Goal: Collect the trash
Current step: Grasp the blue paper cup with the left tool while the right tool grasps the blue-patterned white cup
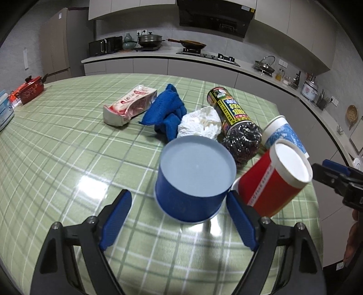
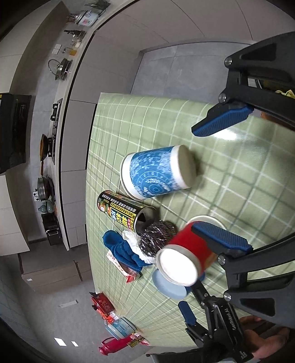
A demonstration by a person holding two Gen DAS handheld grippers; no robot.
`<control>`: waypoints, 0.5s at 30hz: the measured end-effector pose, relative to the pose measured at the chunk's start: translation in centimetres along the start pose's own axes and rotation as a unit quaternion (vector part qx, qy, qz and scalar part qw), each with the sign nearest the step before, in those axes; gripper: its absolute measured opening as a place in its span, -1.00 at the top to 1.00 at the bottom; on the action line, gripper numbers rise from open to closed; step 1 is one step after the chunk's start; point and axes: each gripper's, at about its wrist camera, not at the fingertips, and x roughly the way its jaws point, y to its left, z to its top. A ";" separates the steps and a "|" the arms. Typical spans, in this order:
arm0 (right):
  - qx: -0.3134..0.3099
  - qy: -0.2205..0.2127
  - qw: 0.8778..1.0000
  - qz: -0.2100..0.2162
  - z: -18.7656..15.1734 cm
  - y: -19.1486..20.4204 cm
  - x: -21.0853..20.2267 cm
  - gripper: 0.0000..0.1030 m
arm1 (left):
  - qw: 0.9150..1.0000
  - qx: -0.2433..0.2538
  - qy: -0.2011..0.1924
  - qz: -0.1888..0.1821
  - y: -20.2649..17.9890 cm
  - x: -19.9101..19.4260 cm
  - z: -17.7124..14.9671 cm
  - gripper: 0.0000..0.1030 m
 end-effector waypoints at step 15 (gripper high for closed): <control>-0.001 0.027 1.000 0.010 2.5 -1.4 6.2 -0.24 | 1.000 0.003 0.012 -0.018 -0.4 2.4 1.4 -0.67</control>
